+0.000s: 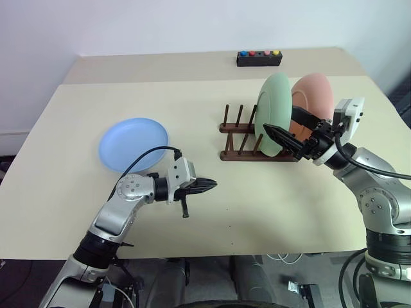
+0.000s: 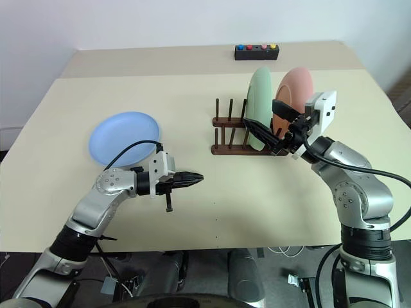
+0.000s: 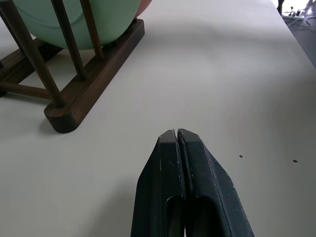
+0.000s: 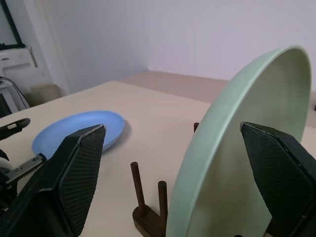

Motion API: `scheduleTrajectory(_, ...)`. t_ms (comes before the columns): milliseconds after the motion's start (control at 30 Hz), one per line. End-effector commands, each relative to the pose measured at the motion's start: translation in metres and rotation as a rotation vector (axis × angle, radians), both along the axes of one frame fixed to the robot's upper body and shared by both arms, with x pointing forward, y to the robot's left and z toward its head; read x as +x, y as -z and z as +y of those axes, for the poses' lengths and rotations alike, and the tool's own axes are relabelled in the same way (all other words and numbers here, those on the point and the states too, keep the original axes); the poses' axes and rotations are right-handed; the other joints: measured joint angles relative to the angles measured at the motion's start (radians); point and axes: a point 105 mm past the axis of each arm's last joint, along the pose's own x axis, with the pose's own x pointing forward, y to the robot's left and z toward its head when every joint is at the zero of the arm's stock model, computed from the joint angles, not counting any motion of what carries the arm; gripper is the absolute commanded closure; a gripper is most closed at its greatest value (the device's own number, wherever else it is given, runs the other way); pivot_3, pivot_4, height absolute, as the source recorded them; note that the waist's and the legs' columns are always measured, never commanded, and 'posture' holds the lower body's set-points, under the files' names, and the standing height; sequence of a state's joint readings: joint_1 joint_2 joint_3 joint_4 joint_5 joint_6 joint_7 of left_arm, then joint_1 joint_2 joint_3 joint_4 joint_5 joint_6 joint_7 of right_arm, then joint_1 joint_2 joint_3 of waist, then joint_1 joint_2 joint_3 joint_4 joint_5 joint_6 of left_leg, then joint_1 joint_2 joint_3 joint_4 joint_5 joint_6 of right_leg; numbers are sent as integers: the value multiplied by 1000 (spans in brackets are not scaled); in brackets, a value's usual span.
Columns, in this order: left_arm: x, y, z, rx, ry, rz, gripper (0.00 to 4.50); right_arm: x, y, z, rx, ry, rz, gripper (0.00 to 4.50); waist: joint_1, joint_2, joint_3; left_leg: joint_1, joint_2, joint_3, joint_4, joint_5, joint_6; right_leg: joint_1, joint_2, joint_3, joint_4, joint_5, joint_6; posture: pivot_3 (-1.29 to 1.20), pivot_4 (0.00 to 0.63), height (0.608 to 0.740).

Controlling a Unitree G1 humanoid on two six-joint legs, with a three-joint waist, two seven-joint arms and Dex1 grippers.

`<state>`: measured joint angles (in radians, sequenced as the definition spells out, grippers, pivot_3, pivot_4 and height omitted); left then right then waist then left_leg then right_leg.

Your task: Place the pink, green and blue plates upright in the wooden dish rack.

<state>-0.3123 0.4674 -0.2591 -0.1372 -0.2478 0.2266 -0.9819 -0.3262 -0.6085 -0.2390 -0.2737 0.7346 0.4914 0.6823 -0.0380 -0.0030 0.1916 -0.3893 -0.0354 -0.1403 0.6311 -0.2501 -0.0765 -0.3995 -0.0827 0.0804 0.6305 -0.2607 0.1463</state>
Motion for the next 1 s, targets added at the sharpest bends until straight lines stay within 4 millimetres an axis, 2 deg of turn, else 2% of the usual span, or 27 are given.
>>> scheduleTrajectory(33, -3, -8, -1, -11, 12, -40, 4500, -7, -24, 2, -26, 9, -117, 53, 0, 0, 0, 0, 0, 0, 0, 0, 0, 0, 0, 0, 0, 0, 0, 0, 150, 740)
scheduleTrajectory(333, -3, -9, 0, -10, 9, -44, 4500, -17, -54, 7, -130, 30, -247, 53, 0, 0, 0, 0, 0, 0, 0, 0, 0, 0, 0, 0, 0, 0, 0, 0, 150, 740)
scheduleTrajectory(533, 4, -21, 14, -56, -53, -38, 4500, -20, -72, 1, -273, 112, -345, 53, 1, 0, 0, 0, 0, 0, 0, 0, 0, 0, 0, 0, 0, 0, 0, 0, 150, 740)
scheduleTrajectory(800, 9, -23, 26, -56, -113, -49, 4500, -19, -74, -2, -309, 131, -368, 53, 1, 0, 0, 0, 0, 0, 0, 0, 0, 0, 0, 0, 0, 0, 0, 0, 150, 740)
scheduleTrajectory(900, 14, -28, 37, -84, -161, -22, 3659, -22, -85, -2, -296, 137, -413, 0, -1, 0, 0, 0, 0, 0, 0, 0, 0, -1, 0, 0, 0, 0, 0, 0, 150, 740)
scheduleTrajectory(1000, 24, -45, 60, -165, -260, -2, 2128, -25, -89, 0, -380, 132, -466, 0, -2, 0, 0, 0, 0, 0, 0, 0, 0, -1, 0, 0, 0, 0, 0, 0, 150, 740)
